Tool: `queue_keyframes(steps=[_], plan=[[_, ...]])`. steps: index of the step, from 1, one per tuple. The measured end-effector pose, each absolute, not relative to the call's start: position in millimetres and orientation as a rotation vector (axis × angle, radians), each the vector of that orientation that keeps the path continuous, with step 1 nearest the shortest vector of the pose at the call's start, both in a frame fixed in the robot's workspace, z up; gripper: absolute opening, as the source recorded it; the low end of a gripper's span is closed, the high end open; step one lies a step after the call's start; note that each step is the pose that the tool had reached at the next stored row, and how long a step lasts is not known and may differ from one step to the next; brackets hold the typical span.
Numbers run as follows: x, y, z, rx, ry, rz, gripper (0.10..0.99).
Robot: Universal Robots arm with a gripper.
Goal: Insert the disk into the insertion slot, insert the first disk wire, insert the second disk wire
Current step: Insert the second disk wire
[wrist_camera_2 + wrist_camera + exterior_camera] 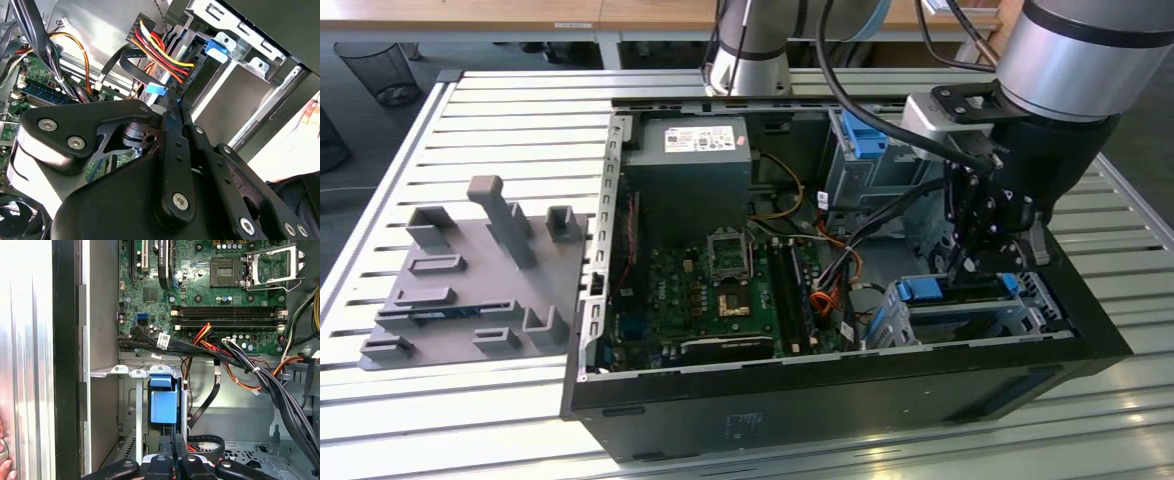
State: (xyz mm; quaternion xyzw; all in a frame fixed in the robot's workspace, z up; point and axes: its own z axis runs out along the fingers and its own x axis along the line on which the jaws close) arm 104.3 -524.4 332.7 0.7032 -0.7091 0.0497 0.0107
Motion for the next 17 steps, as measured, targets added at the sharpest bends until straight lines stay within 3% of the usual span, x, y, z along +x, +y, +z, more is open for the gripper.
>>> queue_keyframes(steps=[17], plan=[[104.3,-525.5,328.3,2.194,-2.213,0.155,0.141]])
